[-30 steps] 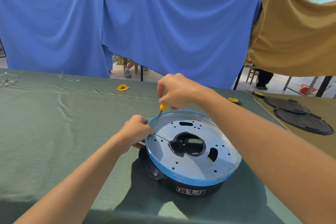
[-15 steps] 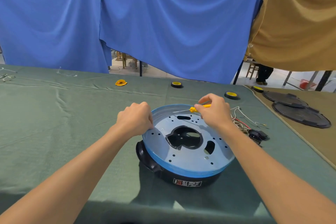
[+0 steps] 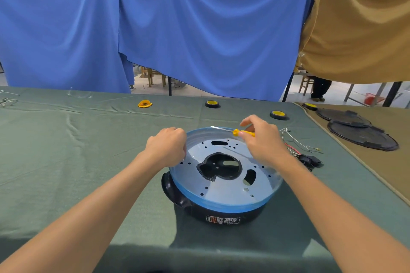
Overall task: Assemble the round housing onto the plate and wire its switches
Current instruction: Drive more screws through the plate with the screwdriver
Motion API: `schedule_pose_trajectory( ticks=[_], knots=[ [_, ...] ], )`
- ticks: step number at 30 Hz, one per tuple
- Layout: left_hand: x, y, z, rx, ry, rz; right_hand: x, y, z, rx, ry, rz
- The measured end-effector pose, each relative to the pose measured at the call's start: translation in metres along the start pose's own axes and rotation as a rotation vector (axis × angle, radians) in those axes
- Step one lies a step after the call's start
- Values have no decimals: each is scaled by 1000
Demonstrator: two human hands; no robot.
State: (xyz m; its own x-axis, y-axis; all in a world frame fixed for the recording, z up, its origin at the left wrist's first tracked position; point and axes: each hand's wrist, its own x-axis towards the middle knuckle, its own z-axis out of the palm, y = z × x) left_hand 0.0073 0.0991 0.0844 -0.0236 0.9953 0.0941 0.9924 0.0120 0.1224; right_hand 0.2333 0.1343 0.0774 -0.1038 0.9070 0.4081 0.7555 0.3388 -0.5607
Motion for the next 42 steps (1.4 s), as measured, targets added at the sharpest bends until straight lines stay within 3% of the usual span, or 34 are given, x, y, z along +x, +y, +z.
schedule_pose_trajectory(
  ticks=[5,9,13,19,21,23,25,27,29,31,33,36,42],
  knots=[
    [-6,28,9,66,76,201,-16,29,-20,63,349,120],
    [-7,66,25,-7,-219,305,-37,59,-29,13,459,283],
    [-3,75,35,35,-338,268,-65,82,-28,-8,431,364],
    [-6,79,32,17,-391,239,-89,100,-16,-205,189,309],
    [-7,78,32,12,-369,230,-89,99,-17,-293,157,292],
    [-7,76,34,33,-341,219,-88,94,-16,-320,237,229],
    [-8,73,35,31,-328,219,-88,80,-15,-143,327,175],
    [-10,68,30,-20,-265,232,-83,61,-16,66,250,238],
    [-8,59,21,-34,-23,227,-73,44,-18,210,91,377],
    [-2,44,15,-6,193,77,-65,33,-18,382,-47,526],
    [2,27,11,-139,148,-193,-60,25,-18,493,-143,635],
    [-1,9,15,-636,-71,-447,-53,20,-15,527,-162,699],
    [-10,-11,15,-1168,-218,-493,-41,21,-15,509,-127,720]
  ],
)
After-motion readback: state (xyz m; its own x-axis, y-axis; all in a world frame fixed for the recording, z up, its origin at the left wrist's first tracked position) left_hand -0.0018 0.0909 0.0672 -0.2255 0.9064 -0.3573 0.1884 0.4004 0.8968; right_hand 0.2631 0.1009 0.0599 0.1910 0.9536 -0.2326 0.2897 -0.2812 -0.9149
